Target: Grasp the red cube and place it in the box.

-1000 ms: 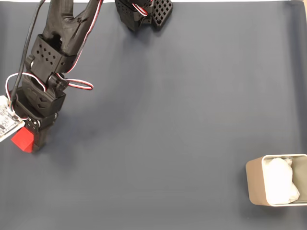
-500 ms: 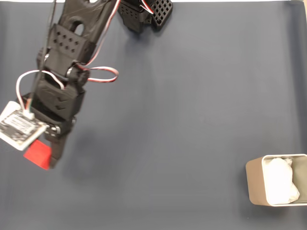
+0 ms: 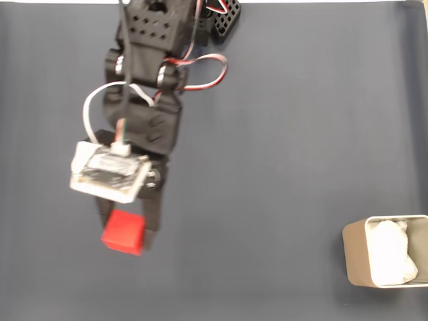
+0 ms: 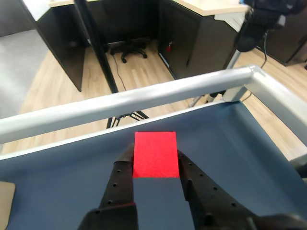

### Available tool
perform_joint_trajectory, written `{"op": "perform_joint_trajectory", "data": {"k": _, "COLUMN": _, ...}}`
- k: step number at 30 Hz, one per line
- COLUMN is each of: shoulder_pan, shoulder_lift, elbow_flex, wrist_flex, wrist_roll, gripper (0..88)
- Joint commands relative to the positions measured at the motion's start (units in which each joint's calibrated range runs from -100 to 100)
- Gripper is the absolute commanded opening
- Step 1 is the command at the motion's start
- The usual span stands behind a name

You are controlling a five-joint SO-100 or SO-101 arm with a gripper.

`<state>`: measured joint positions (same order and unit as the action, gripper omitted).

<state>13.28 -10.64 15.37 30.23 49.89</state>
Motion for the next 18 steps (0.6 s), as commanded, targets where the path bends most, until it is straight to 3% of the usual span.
{"op": "perform_joint_trajectory", "data": {"k": 1, "shoulder_pan": -3.3, "shoulder_lift": -5.3, "elbow_flex": -0.1, "wrist_flex": 0.7, "wrist_roll": 0.6, "gripper": 7.0}}
{"op": "perform_joint_trajectory", "data": {"k": 18, "shoulder_pan": -19.8, "shoulder_lift": -10.8, "elbow_flex": 3.5, "wrist_flex": 2.6, "wrist_roll": 1.7, "gripper": 6.6}}
